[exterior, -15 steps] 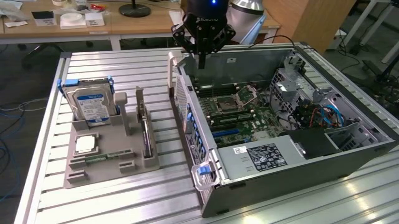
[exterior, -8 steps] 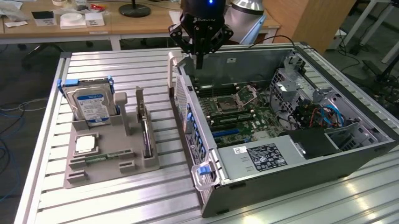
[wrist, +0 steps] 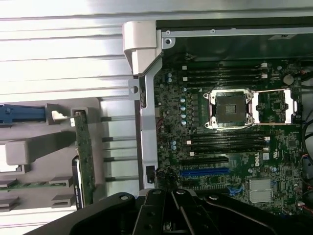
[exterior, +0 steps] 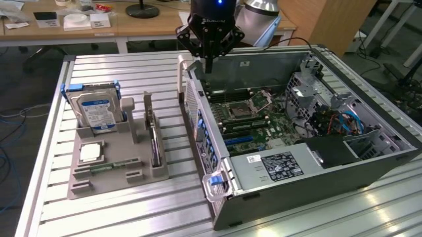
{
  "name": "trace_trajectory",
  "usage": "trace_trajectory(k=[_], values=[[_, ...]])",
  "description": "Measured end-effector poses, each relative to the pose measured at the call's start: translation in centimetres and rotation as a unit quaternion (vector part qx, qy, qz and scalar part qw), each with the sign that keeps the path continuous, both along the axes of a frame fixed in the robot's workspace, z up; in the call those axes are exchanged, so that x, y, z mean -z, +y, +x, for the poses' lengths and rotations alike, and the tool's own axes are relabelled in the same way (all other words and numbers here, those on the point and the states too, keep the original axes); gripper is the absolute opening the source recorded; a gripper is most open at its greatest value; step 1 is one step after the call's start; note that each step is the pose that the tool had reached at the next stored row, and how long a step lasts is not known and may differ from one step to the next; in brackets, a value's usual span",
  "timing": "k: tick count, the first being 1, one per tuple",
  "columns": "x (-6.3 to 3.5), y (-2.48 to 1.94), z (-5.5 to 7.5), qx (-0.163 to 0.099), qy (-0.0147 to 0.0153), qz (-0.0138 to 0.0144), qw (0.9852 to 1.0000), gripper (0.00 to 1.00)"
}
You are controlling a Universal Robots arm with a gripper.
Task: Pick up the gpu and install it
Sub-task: 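Reach for the gpu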
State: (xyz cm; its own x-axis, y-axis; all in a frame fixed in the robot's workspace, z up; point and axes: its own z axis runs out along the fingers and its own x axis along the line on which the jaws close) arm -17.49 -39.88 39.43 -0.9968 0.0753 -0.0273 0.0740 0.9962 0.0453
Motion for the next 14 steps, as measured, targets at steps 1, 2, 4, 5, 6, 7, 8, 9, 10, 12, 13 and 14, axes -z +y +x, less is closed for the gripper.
trace_trajectory(k=[1,2,4,5,6,7,8,9,10,12,13,14], values=[[0.0,0.0,-0.05,0.0,0.0,0.0,1.0,0.11],[0.0,0.0,-0.1,0.0,0.0,0.0,1.0,0.11],[0.0,0.0,-0.21,0.0,0.0,0.0,1.0,0.11],[0.0,0.0,-0.27,0.0,0.0,0.0,1.0,0.11],[0.0,0.0,-0.32,0.0,0.0,0.0,1.0,0.11],[0.0,0.0,-0.38,0.0,0.0,0.0,1.0,0.11],[0.0,0.0,-0.42,0.0,0.0,0.0,1.0,0.11],[0.0,0.0,-0.46,0.0,0.0,0.0,1.0,0.11],[0.0,0.0,-0.51,0.0,0.0,0.0,1.0,0.11],[0.0,0.0,-0.6,0.0,0.0,0.0,1.0,0.11],[0.0,0.0,-0.65,0.0,0.0,0.0,1.0,0.11],[0.0,0.0,-0.7,0.0,0.0,0.0,1.0,0.11]])
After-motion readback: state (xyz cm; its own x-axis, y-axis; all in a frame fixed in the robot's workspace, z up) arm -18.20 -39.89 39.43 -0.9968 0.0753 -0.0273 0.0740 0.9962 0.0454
